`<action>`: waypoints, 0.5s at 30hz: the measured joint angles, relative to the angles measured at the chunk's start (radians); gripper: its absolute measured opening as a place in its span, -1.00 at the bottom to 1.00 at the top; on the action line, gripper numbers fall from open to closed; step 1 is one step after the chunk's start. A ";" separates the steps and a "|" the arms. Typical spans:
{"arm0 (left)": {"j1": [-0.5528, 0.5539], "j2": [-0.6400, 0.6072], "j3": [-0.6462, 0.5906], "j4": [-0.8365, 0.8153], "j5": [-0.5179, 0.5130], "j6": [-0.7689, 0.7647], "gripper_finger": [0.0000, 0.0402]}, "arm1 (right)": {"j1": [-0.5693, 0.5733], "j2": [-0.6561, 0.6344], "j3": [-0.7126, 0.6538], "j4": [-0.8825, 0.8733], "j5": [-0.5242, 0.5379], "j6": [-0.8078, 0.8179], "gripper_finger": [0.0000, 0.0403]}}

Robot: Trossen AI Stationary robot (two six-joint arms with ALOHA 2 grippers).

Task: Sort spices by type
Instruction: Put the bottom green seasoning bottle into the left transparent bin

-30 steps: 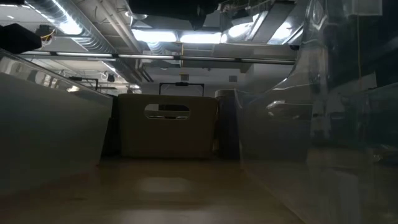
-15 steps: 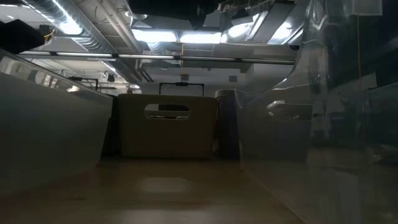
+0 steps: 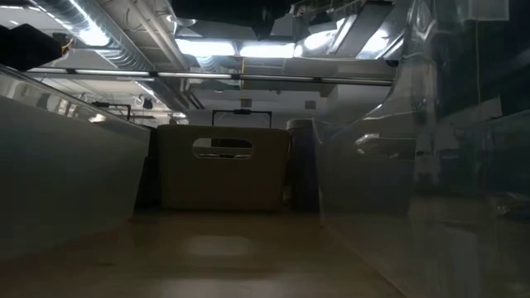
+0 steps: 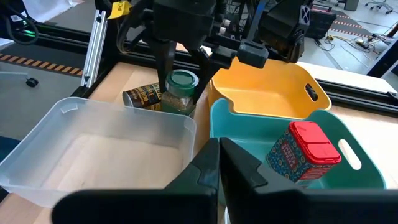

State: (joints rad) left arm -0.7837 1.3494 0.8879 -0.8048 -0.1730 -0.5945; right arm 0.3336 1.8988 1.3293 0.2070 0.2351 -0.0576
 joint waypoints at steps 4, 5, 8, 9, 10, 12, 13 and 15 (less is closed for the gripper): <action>0.000 -0.005 0.000 -0.001 0.012 -0.006 -0.05 | 0.000 0.000 0.000 0.000 0.000 0.000 -0.93; 0.000 -0.008 0.001 -0.004 0.014 -0.008 -0.05 | 0.000 0.000 0.000 0.000 0.000 0.000 -0.93; 0.000 -0.011 0.033 -0.057 0.014 -0.008 -0.05 | 0.000 0.000 0.000 0.000 0.000 0.000 -0.93; 0.000 -0.011 0.049 -0.080 0.014 -0.008 -0.05 | 0.000 0.000 0.000 0.000 0.000 0.000 -0.93; 0.000 -0.011 0.068 -0.108 0.014 -0.008 -0.05 | 0.000 0.000 0.000 0.000 0.000 0.000 -0.93; 0.000 -0.011 0.105 -0.146 0.013 -0.008 -0.05 | 0.000 0.000 0.000 0.000 0.000 0.000 -0.93; 0.001 -0.011 0.125 -0.154 0.013 -0.008 -0.05 | 0.000 0.000 0.000 0.000 0.000 0.000 -0.93; 0.001 -0.012 0.164 -0.162 0.013 -0.001 -0.05 | 0.000 0.000 0.000 0.000 0.000 0.000 -0.93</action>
State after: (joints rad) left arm -0.7830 1.3370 1.0522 -0.9663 -0.1600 -0.5958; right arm 0.3336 1.8988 1.3293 0.2071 0.2348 -0.0576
